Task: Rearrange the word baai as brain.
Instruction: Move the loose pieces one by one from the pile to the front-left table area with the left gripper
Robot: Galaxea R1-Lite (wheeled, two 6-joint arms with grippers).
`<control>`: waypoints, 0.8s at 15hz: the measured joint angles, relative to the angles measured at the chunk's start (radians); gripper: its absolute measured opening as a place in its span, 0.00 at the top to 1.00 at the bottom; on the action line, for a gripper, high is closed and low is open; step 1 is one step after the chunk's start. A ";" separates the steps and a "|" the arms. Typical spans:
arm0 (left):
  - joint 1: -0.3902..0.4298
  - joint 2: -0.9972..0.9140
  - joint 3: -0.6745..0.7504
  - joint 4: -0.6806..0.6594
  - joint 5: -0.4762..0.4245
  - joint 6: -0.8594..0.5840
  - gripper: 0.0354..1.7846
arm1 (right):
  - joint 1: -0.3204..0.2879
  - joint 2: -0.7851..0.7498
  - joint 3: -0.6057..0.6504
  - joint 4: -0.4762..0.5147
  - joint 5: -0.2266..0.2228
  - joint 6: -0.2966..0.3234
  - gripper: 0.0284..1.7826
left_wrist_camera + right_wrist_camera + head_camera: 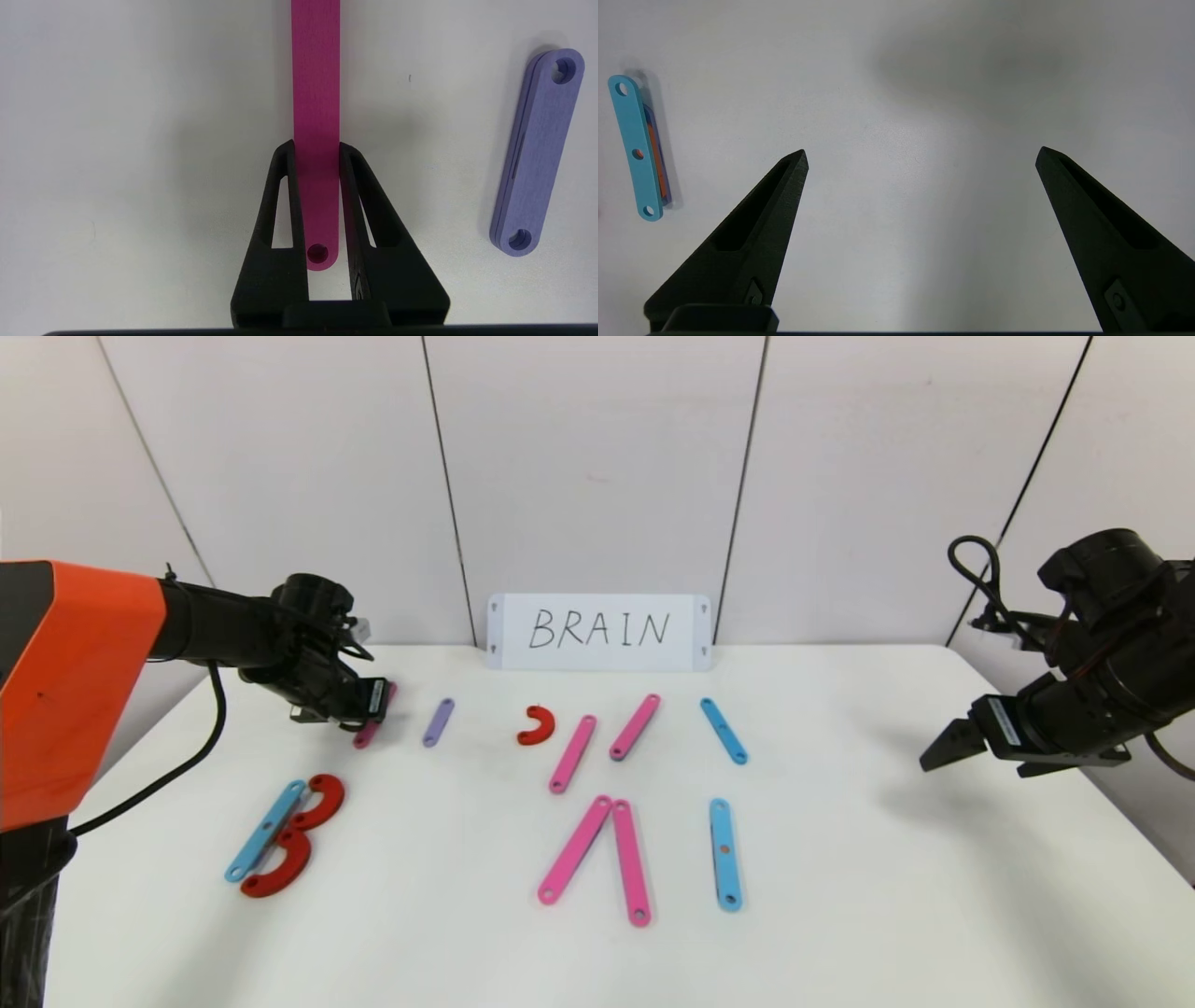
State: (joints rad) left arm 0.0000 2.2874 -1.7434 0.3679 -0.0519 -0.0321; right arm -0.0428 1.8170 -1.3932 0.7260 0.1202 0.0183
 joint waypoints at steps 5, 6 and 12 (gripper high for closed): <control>-0.015 -0.063 0.007 0.090 -0.044 -0.016 0.86 | 0.000 0.000 -0.001 0.000 0.000 0.000 0.04; -0.018 -0.090 0.010 0.123 -0.061 -0.019 0.86 | 0.000 0.000 -0.001 0.000 0.000 0.000 0.04; -0.034 -0.264 0.151 0.164 -0.072 -0.029 0.86 | 0.009 -0.003 -0.001 0.000 0.002 0.000 0.04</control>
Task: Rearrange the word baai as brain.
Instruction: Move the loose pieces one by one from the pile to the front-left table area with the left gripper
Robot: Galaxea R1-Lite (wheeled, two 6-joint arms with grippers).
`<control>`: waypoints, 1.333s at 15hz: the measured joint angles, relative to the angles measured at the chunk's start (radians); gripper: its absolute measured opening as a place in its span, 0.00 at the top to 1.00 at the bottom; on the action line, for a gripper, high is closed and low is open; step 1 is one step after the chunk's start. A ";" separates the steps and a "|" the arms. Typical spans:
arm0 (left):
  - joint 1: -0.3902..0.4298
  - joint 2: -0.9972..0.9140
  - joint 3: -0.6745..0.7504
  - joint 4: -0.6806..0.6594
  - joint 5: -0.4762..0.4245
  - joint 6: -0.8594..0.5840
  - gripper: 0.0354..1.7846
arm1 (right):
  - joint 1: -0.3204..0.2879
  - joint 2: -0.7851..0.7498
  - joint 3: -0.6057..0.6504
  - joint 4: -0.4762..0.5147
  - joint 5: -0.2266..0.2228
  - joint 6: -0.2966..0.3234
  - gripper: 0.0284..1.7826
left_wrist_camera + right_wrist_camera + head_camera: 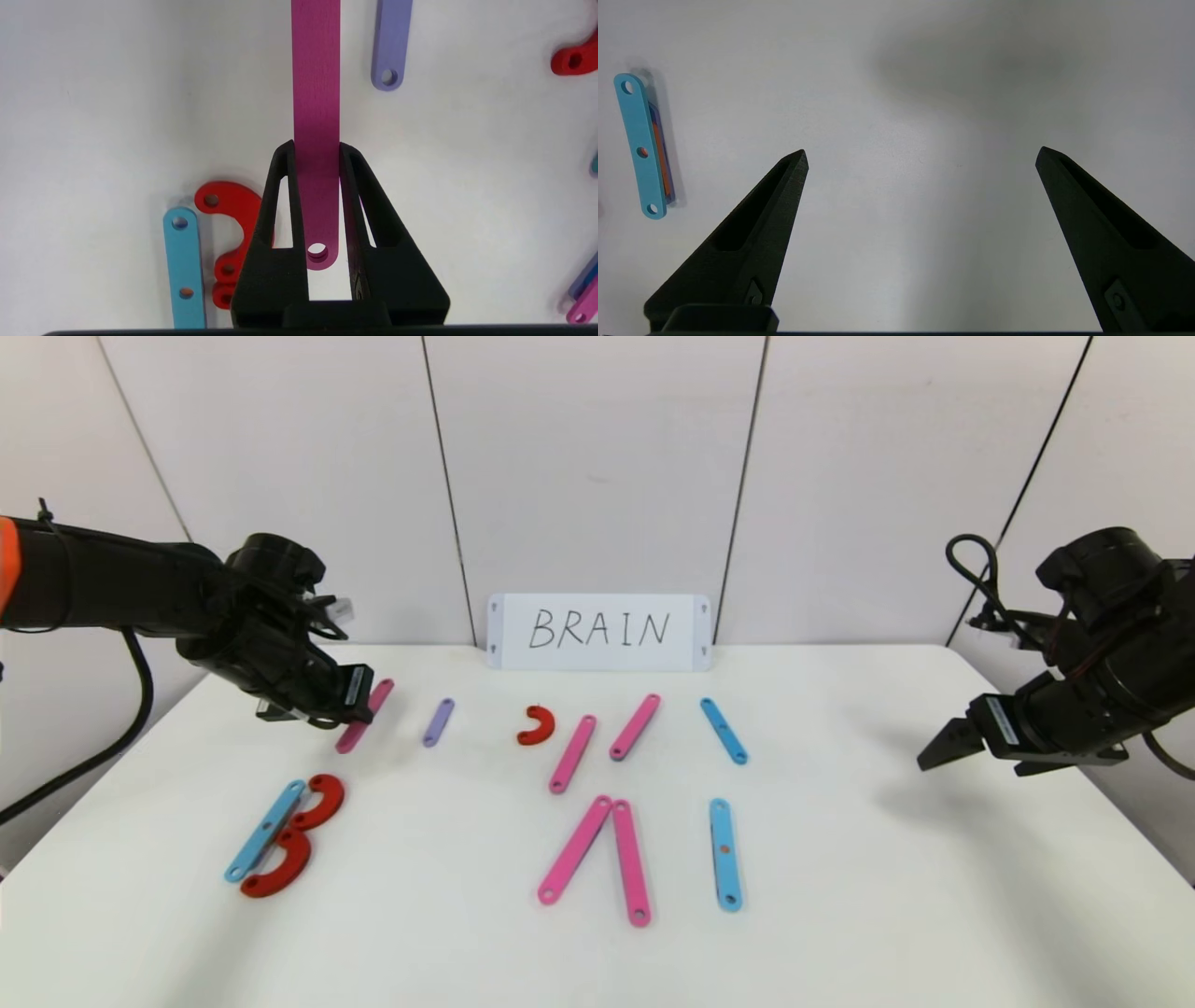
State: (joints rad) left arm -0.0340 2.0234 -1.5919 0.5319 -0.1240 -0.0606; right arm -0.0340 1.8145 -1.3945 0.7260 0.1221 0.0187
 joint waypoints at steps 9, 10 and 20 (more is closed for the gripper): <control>-0.006 -0.273 0.298 0.000 0.002 -0.007 0.86 | 0.016 -0.034 0.004 0.004 0.007 0.001 0.04; -0.019 -0.313 0.343 0.000 0.001 -0.007 0.86 | 0.018 -0.039 0.005 0.005 0.007 0.001 0.04; -0.148 -0.460 0.599 -0.117 0.006 -0.094 0.86 | 0.023 -0.057 0.011 0.003 0.006 0.001 0.04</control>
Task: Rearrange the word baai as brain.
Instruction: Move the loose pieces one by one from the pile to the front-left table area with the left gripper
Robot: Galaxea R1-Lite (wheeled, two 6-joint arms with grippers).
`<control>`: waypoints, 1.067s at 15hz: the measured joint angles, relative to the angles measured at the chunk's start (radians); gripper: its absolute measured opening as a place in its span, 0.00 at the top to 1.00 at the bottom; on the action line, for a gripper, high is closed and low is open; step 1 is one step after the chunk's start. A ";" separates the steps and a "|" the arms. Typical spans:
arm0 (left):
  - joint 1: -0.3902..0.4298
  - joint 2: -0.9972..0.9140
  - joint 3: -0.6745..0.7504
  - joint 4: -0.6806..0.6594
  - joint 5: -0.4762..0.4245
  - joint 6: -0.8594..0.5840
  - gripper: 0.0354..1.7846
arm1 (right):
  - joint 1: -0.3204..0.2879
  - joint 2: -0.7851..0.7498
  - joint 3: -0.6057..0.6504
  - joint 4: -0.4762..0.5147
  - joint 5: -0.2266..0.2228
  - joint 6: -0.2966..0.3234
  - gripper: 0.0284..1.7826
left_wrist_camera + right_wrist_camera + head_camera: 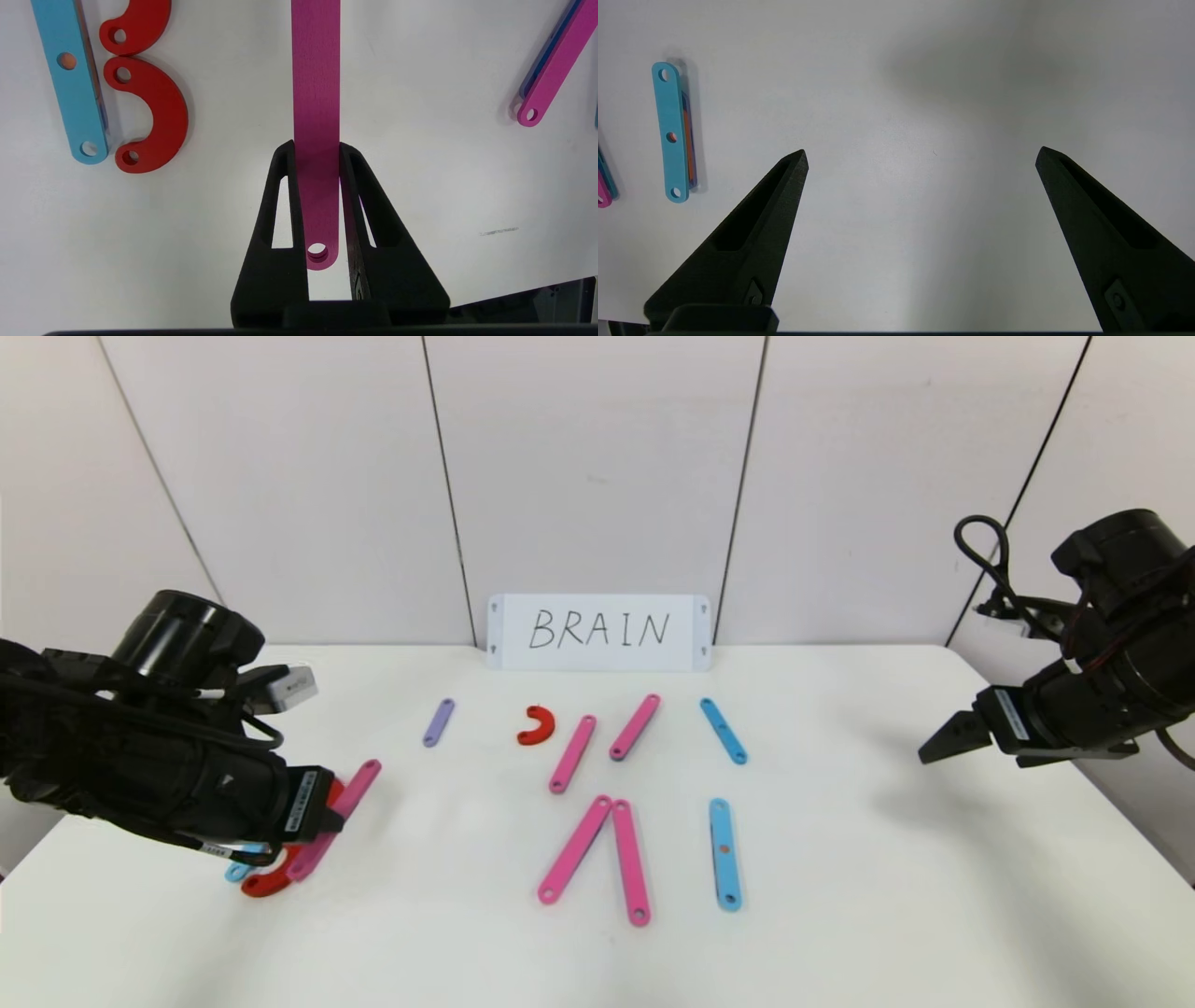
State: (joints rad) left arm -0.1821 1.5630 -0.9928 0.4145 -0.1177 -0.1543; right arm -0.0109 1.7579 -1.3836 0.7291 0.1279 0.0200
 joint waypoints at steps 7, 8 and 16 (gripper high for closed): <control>-0.006 0.013 0.110 -0.125 0.007 -0.007 0.86 | -0.001 0.001 0.001 0.000 -0.001 0.000 0.04; -0.006 0.019 0.115 -0.127 0.008 -0.008 0.86 | -0.001 0.001 0.001 0.000 -0.002 0.000 0.04; -0.013 0.108 0.162 -0.272 0.033 -0.006 0.86 | -0.001 0.003 0.006 -0.001 -0.005 -0.002 0.04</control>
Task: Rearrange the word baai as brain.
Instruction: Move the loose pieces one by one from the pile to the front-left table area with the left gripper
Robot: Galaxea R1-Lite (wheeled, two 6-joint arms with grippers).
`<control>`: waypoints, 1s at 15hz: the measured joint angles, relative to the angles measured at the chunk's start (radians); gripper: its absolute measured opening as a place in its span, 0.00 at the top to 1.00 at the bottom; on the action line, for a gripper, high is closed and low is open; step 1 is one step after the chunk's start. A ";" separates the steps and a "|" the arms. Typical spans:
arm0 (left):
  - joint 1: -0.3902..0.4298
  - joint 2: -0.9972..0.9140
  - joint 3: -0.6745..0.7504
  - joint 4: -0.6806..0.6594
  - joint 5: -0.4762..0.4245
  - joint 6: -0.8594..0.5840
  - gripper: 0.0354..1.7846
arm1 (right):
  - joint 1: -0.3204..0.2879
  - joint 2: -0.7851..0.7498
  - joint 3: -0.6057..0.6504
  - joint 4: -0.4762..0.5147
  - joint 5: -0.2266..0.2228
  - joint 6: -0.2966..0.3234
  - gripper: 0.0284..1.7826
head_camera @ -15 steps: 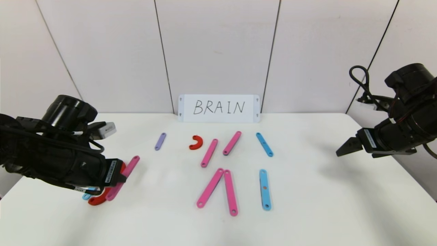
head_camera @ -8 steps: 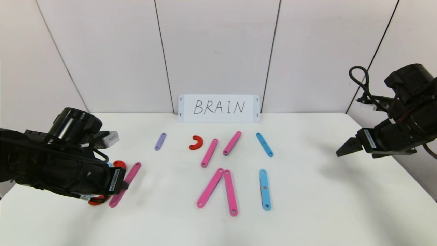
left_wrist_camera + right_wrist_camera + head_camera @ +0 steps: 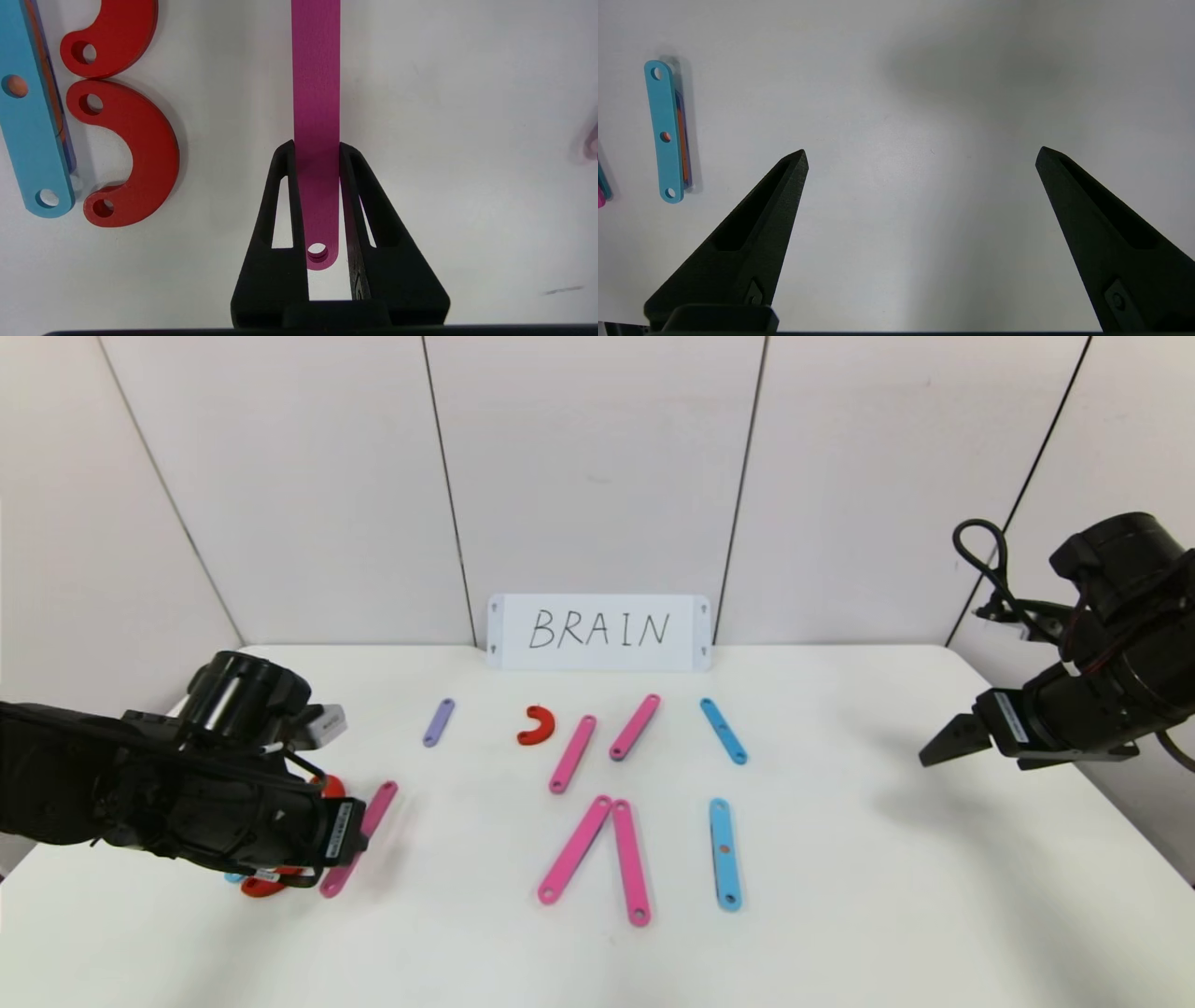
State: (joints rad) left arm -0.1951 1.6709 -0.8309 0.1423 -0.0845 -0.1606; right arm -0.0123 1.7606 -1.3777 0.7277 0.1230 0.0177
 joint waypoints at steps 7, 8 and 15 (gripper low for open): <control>-0.015 0.047 0.007 -0.027 0.002 -0.005 0.86 | 0.000 0.001 0.001 0.000 0.001 -0.001 0.04; -0.016 0.059 0.006 -0.043 0.002 -0.005 0.86 | 0.000 0.001 0.001 0.000 0.001 -0.001 0.04; -0.013 0.124 0.004 -0.109 0.052 -0.008 0.86 | 0.000 -0.002 0.006 0.000 0.003 -0.014 0.04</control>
State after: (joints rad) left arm -0.2077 1.7945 -0.8270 0.0336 -0.0326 -0.1687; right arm -0.0128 1.7583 -1.3715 0.7279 0.1255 0.0032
